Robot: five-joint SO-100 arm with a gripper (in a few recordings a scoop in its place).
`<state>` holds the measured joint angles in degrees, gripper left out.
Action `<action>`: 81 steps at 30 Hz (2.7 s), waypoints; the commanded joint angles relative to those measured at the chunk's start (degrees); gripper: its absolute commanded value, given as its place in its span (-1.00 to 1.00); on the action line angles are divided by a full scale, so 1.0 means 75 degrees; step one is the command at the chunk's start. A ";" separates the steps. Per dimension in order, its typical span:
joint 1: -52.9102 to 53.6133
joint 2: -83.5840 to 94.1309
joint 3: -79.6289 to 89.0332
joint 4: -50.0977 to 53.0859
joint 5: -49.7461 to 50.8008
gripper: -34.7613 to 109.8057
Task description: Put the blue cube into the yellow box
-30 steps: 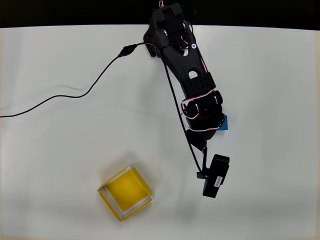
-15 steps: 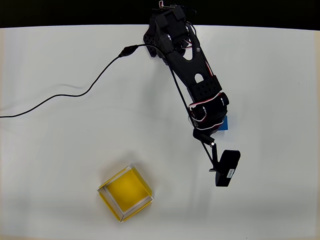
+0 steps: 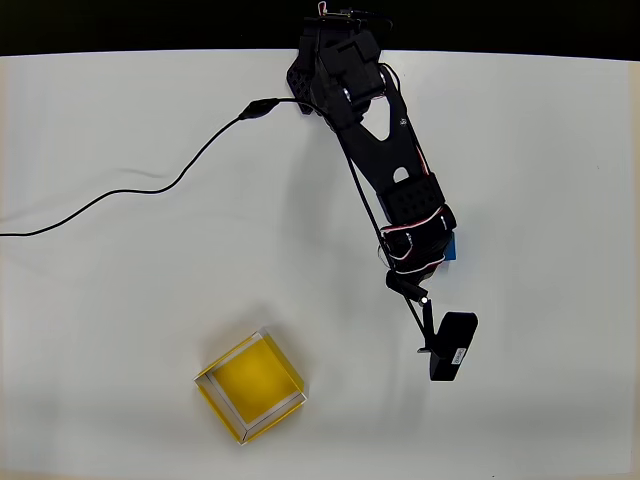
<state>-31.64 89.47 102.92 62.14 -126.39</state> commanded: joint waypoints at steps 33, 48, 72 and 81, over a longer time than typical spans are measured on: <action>-0.0656 -0.0773 0.0352 -0.1395 0.0141 -0.15; 0.0234 -0.0480 0.0680 -0.2754 -0.0047 -0.26; 0.2730 0.1137 -0.0879 -0.5801 0.0270 -0.26; 0.4430 0.1430 -0.1090 -0.6270 0.0152 -0.27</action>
<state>-3.78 90.62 101.60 17.49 -124.80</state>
